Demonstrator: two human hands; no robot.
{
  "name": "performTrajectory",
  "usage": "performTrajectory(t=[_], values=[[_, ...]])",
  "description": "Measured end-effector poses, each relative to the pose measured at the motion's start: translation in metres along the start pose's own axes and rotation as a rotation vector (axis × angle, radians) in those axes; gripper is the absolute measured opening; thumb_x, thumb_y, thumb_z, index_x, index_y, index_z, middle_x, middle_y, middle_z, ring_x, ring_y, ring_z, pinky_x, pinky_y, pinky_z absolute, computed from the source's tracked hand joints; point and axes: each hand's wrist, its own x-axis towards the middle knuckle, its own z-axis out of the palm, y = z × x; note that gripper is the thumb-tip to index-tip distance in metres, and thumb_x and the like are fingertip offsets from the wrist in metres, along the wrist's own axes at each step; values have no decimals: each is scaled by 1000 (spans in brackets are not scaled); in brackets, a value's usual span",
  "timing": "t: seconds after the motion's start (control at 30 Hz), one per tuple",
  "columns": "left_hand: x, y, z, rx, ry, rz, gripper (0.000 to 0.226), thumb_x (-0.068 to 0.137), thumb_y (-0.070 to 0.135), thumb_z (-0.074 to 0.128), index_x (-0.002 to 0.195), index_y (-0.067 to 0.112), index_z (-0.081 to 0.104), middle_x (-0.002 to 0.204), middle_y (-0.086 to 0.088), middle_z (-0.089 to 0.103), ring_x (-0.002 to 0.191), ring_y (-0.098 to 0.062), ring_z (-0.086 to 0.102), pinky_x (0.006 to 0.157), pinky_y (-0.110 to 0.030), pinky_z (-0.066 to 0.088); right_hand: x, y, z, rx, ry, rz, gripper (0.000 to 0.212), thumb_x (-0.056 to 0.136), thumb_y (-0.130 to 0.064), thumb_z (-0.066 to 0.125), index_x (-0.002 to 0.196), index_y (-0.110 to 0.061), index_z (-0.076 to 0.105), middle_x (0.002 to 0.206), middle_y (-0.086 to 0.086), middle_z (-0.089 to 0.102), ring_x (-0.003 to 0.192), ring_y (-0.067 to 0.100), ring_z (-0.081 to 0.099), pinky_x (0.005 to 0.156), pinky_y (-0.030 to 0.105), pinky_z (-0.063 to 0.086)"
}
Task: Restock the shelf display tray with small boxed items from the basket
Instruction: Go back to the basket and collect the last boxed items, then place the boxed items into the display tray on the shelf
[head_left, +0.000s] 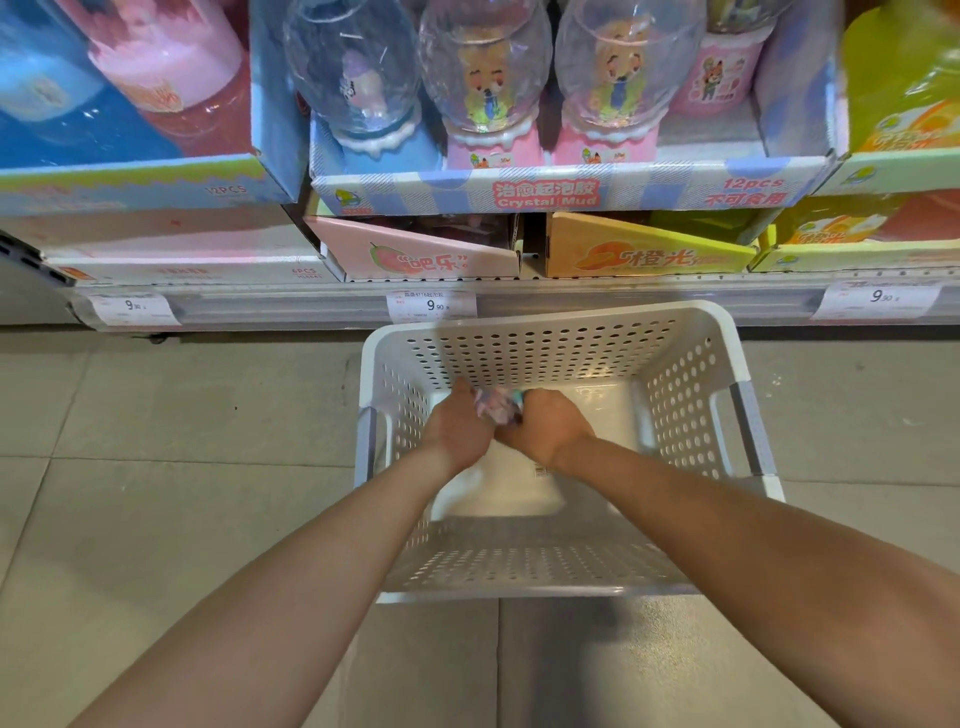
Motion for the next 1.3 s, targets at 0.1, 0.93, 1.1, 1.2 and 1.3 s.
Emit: performTrajectory(t=[0.1, 0.93, 1.1, 1.2, 1.3], values=[[-17, 13, -16, -26, -7, 6, 7, 89, 5, 43, 96, 4, 46, 85, -7, 48, 78, -25, 45, 63, -28, 33, -24, -13, -23, 42, 43, -24, 31, 76, -25, 63, 56, -16, 41, 70, 11, 54, 67, 26, 54, 47, 27, 34], [-423, 352, -347, -476, 13, 439, 30, 82, 20, 68, 54, 20, 59, 33, 12, 46, 30, 1, 38, 36, -11, 29, -445, -328, -338, 391, 426, -361, 31, 81, -24, 63, 54, -18, 49, 46, -6, 43, 40, 5, 42, 40, 13, 28], [-508, 426, -424, -490, 82, 505, 27, 82, 13, 67, 58, 22, 59, 31, 11, 46, 28, -1, 37, 34, -11, 29, -540, -409, -406, 391, 499, -419, 31, 79, -26, 65, 57, -13, 48, 43, -4, 48, 43, 7, 41, 46, 23, 33], [-554, 463, -471, -401, 58, 563, 31, 82, 18, 65, 53, 23, 57, 32, 11, 41, 32, -2, 34, 38, -15, 29, -590, -452, -441, 434, 514, -482, 30, 78, -30, 68, 59, -14, 51, 40, -9, 42, 40, 6, 40, 43, 16, 31], [-594, 496, -515, -339, -4, 619, 37, 83, 18, 63, 48, 21, 52, 35, 9, 38, 35, -8, 31, 41, -17, 26, -630, -483, -474, 499, 479, -559, 24, 76, -31, 70, 66, -15, 56, 49, -11, 46, 43, 3, 42, 47, 13, 33]])
